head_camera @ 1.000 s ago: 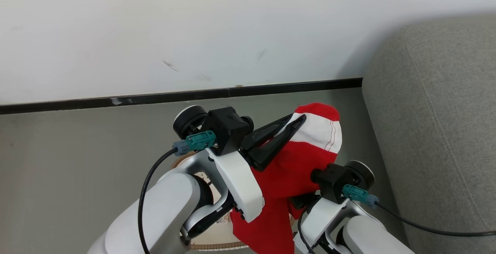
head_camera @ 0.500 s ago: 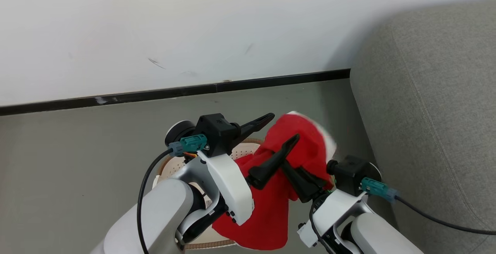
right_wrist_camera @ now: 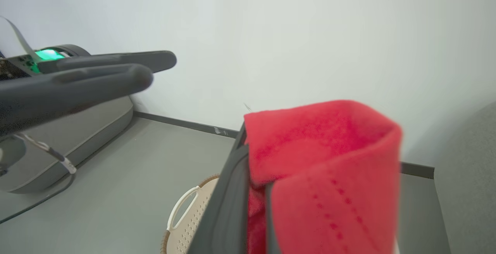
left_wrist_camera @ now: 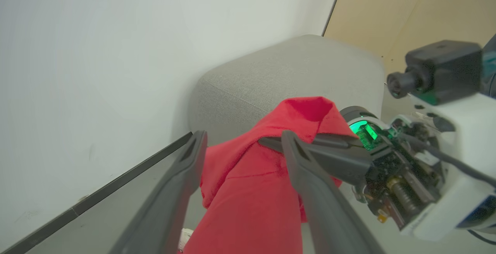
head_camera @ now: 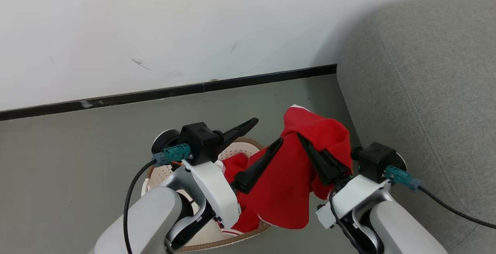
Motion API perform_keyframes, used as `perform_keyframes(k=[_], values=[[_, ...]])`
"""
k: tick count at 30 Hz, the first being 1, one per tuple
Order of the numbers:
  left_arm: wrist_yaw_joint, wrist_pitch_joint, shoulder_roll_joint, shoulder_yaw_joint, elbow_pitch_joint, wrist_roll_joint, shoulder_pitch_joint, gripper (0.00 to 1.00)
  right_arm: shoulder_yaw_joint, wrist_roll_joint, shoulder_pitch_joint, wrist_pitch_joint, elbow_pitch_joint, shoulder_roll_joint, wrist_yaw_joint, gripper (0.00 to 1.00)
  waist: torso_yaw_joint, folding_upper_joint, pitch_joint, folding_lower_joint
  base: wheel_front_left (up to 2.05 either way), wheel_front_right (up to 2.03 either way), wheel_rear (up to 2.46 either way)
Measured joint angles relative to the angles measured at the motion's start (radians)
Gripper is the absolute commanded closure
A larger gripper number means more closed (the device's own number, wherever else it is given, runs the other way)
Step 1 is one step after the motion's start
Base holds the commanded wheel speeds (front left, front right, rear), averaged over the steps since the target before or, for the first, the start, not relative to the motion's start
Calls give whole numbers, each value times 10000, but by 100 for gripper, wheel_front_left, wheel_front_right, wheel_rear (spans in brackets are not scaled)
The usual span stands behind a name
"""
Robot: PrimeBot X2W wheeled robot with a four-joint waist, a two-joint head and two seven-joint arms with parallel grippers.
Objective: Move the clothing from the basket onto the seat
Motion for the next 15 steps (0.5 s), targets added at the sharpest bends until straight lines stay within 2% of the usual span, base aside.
perform_keyframes(k=[15], values=[[-4,-715,336,-192,-136,199,500,0,-1057,-470,357,0,-476,-311,0,100,-417,0,-101,0,0,0,0]])
